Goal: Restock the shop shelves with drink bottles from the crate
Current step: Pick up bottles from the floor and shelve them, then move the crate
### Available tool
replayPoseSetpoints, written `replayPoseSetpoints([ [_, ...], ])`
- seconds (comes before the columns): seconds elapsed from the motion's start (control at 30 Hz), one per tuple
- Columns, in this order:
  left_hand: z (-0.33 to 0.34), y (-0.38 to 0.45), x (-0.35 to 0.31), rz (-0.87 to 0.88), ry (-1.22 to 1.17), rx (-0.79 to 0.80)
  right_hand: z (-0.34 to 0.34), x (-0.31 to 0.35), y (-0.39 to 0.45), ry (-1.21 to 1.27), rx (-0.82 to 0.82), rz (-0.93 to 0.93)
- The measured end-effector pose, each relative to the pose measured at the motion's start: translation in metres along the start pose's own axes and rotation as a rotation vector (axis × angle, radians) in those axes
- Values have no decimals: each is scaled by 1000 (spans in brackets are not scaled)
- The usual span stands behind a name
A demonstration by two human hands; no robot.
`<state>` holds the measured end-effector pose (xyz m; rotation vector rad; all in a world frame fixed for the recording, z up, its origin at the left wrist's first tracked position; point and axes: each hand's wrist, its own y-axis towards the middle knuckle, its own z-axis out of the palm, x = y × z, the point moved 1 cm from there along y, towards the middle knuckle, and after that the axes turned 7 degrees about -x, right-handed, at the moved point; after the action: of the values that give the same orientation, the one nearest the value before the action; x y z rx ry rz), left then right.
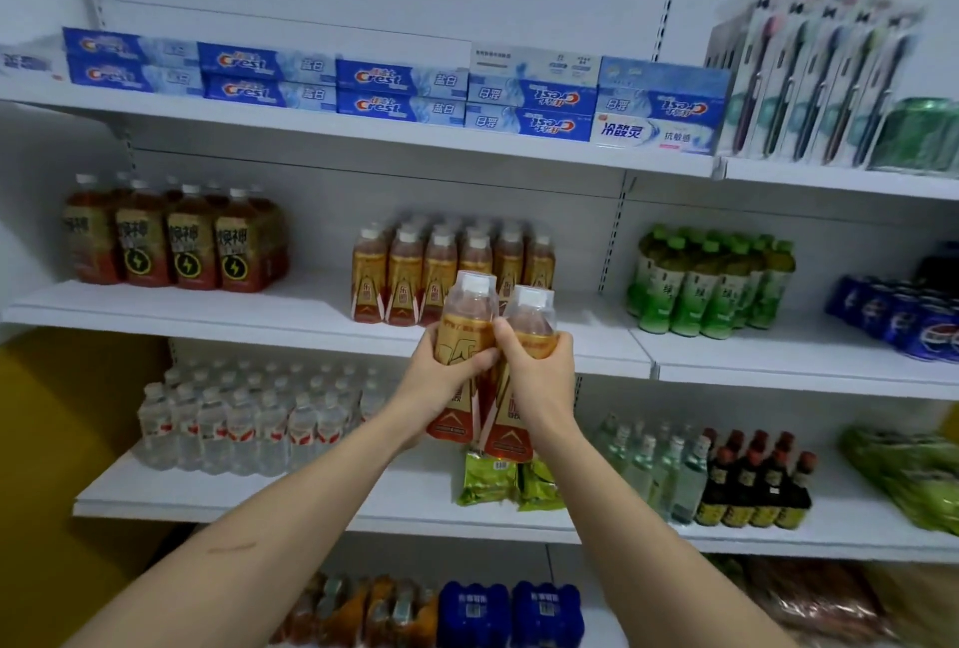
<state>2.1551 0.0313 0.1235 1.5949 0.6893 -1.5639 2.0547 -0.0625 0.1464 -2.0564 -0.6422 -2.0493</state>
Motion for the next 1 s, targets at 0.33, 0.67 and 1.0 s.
replayPoseSetpoints([
  [0.33, 33, 130, 11, 83, 105, -13, 33, -18, 111, -4, -48, -44],
  [0.67, 92, 220, 29, 73, 143, -135, 39, -38, 236, 4, 23, -114],
  [1.0, 145, 274, 70, 96, 227, -180, 30, -88, 324, 107, 104, -92],
])
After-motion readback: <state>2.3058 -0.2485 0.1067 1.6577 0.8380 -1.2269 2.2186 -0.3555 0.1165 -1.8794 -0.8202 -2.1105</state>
